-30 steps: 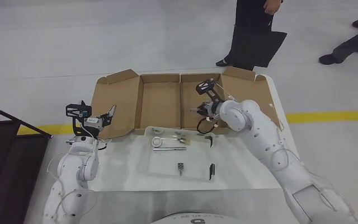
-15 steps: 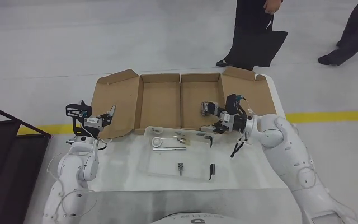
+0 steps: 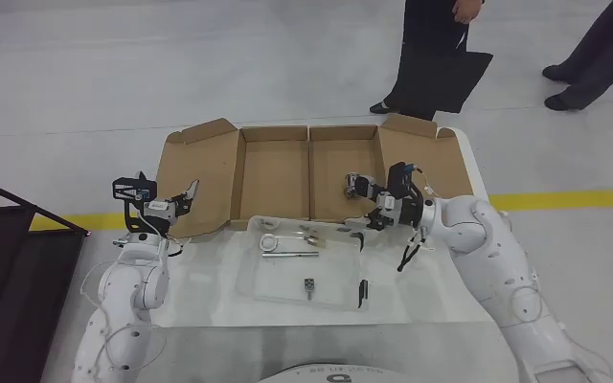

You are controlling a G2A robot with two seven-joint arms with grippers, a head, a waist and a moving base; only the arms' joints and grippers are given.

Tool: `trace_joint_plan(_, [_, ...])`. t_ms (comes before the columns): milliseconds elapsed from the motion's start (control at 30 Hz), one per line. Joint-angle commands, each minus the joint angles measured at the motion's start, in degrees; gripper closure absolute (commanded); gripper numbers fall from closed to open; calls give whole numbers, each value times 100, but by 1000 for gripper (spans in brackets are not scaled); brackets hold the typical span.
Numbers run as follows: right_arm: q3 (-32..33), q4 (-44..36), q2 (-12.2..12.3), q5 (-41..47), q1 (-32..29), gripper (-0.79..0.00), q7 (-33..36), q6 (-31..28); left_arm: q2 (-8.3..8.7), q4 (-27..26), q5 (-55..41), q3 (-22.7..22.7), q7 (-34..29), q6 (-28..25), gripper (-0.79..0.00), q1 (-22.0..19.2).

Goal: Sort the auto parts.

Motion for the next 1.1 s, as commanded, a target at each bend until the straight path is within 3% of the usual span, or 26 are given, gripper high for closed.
trace_joint_plan(0, [-38, -300, 39, -81, -79, -785, -46, -59, 0, 0, 0, 0, 0, 0, -785, 0])
trace_joint_plan(133, [20, -881, 217, -481, -457, -785, -556, -59, 0, 0, 0, 0, 0, 0, -785, 0])
trace_joint_plan(300, [112, -1024, 421, -940, -798, -785, -1527, -59, 4, 13, 2, 34, -37, -130, -785, -57])
trace_joint_plan(367, [112, -1024, 421, -940, -798, -785, -1527, -59, 41, 52, 238, 109, -64, -760, -785, -286])
trace_joint_plan(467, [112, -1024, 421, -940, -798, -785, -1527, -59, 72, -260, 475, 152, 109, -1292, -785, -69])
trace_joint_plan(567, [112, -1024, 421, -940, -798, -785, -1527, -59, 67, -512, 260, 63, -64, -1241, -785, 113])
trace_joint_plan(867, [112, -1024, 421, -940, -798, -785, -1527, -59, 73, -540, 384, 95, -90, -1310, -785, 110])
trace_joint_plan(1067, [112, -1024, 421, -940, -798, -785, -1527, -59, 100, -782, -500, 412, -846, -2701, -785, 55])
